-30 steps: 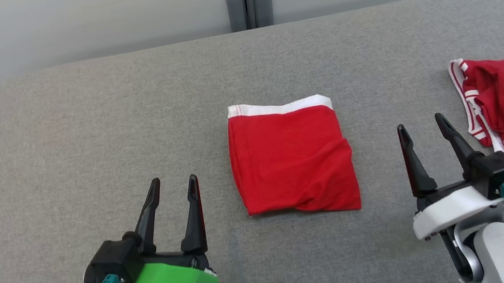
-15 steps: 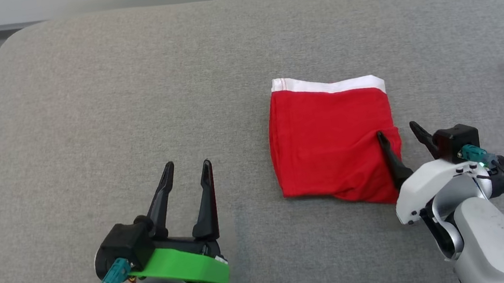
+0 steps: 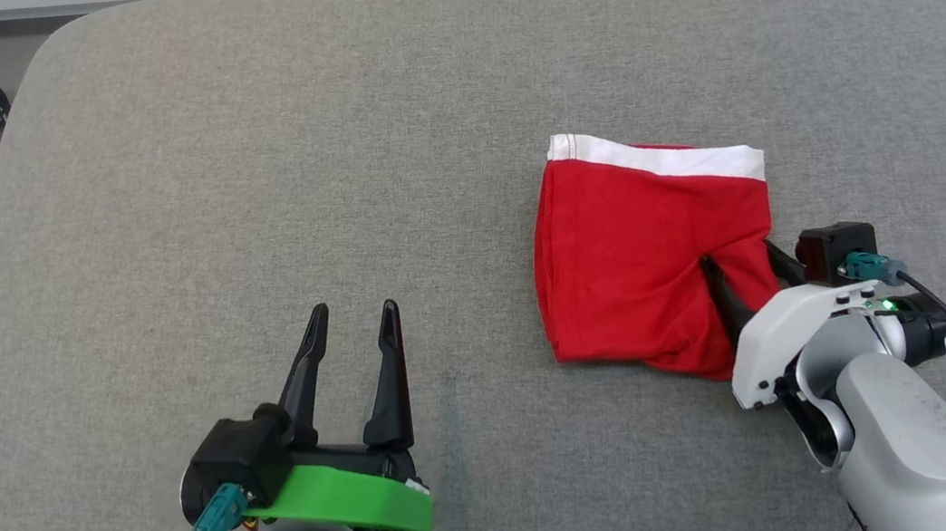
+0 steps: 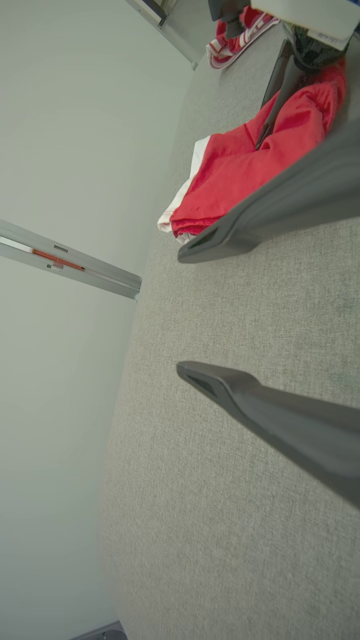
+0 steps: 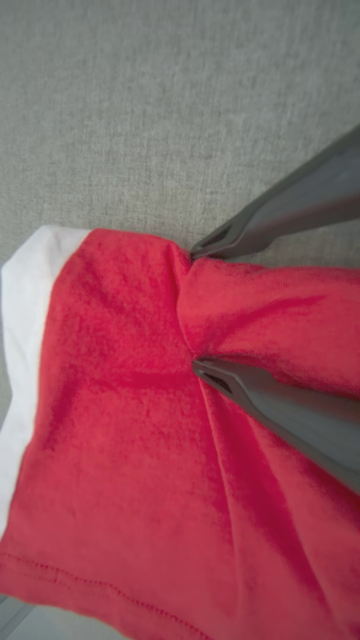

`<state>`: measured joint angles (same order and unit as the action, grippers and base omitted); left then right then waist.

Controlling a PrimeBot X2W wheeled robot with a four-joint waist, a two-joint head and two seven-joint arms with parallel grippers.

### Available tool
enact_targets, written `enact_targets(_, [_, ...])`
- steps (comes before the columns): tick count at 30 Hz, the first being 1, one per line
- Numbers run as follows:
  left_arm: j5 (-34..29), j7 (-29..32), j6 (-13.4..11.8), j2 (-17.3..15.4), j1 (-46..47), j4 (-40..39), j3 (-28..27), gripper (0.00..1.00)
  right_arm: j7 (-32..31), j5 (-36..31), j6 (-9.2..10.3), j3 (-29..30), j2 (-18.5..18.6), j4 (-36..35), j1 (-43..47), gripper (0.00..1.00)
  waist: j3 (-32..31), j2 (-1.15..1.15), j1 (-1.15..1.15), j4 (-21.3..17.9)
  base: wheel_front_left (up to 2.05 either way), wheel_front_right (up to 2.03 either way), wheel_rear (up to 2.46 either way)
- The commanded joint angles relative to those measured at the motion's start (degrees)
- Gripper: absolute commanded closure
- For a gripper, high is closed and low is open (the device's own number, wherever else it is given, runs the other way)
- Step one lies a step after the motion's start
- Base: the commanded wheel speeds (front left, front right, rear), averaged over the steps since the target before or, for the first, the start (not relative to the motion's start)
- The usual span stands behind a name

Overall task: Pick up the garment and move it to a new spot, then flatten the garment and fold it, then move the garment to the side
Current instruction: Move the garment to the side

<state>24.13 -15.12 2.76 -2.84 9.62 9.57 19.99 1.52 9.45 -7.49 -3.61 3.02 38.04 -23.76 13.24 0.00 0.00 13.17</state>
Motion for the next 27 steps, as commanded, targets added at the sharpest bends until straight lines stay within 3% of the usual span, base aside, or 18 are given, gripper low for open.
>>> enact_targets(1, [-0.17,0.00,0.07,-0.15,0.90,0.05,-0.10,0.00,-0.08,-0.35,0.00,-1.17,0.05,1.50,0.18,1.00,-0.30,0.00,0.00,-0.60,0.00,0.00,0.00])
enact_targets(11, [-1.49,0.00,0.67,-0.15,0.31,0.27,-0.70,0.00,5.38,-5.88,0.06,-7.70,4.03,1.96,-3.32,1.00,-2.32,0.00,0.00,-5.75,0.00,0.00,0.00])
enact_targets(15, [-1.81,0.00,0.88,-0.15,0.47,-0.23,-0.30,0.00,6.13,-8.94,0.06,-11.85,7.47,0.39,-4.86,1.00,-2.63,0.00,0.00,-8.76,0.00,0.00,0.00])
enact_targets(21, [-2.22,0.01,0.99,-0.16,1.55,-1.02,0.67,0.00,4.51,-9.37,0.06,-18.60,14.62,-4.52,-7.96,1.00,-1.65,0.00,0.00,-13.75,0.00,0.00,0.00])
enact_targets(27, [-2.63,0.01,1.28,-0.19,2.99,-1.09,0.95,0.00,1.87,-5.35,0.06,-21.93,24.93,-10.71,-10.92,1.00,1.24,0.00,0.00,-18.11,0.00,0.00,0.00])
